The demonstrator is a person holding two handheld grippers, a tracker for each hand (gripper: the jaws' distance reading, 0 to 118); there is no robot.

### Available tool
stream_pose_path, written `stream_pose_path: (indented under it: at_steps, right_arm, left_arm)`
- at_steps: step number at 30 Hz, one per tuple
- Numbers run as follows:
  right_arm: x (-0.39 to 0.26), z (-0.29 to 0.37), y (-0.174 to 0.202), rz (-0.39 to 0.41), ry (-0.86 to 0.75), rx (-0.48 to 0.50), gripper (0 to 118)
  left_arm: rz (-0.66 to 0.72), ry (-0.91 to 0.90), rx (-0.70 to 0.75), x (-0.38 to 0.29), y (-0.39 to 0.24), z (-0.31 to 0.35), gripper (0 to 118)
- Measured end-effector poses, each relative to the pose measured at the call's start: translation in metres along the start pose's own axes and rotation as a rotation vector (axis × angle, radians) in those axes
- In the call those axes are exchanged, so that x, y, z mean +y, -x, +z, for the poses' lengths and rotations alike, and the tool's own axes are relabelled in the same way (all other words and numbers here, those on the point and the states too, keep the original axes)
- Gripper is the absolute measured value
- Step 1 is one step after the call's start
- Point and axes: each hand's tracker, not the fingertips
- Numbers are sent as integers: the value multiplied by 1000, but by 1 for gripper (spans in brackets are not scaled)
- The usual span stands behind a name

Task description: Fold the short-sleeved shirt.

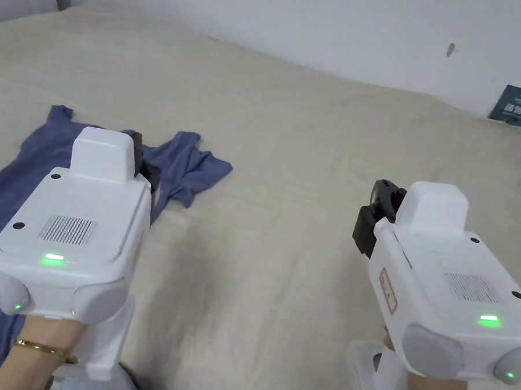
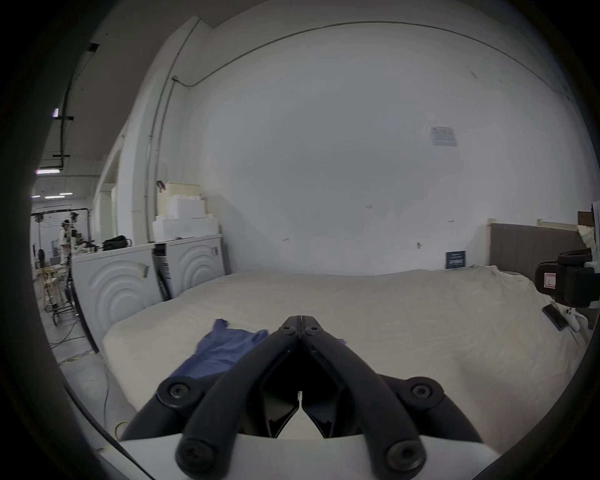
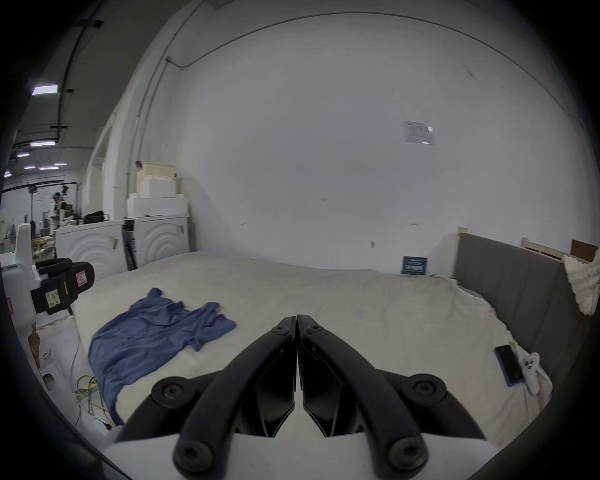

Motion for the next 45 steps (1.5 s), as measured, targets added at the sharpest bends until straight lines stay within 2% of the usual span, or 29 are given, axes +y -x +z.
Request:
stream_pose_path:
  at_steps: [11,21,23,25,27,28,37,45]
  right_arm:
    - [5,-21,63,28,-3,161,0]
    - [1,-26,86,34,15,228,0]
    - [1,-26,88,36,19,235,0]
    - [1,-27,89,37,20,238,0]
    - [2,-27,89,34,22,241,0]
    - [3,-28,90,36,22,242,0]
    - [10,-46,92,28,27,239,0]
    - [11,-84,100,17,53,230,0]
  left_arm:
    - [18,33,167,-11,62,20,0]
    - [56,67,218,-19,80,20,0]
    - [68,80,213,-18,81,15,11]
    - [77,86,205,-19,82,11,49]
    - [106,110,200,-17,83,3,104]
    - [127,107,192,-16,85,0,118]
    - [131,169,160,-7,97,-70,118]
    - [113,369,114,-14,115,-196,118]
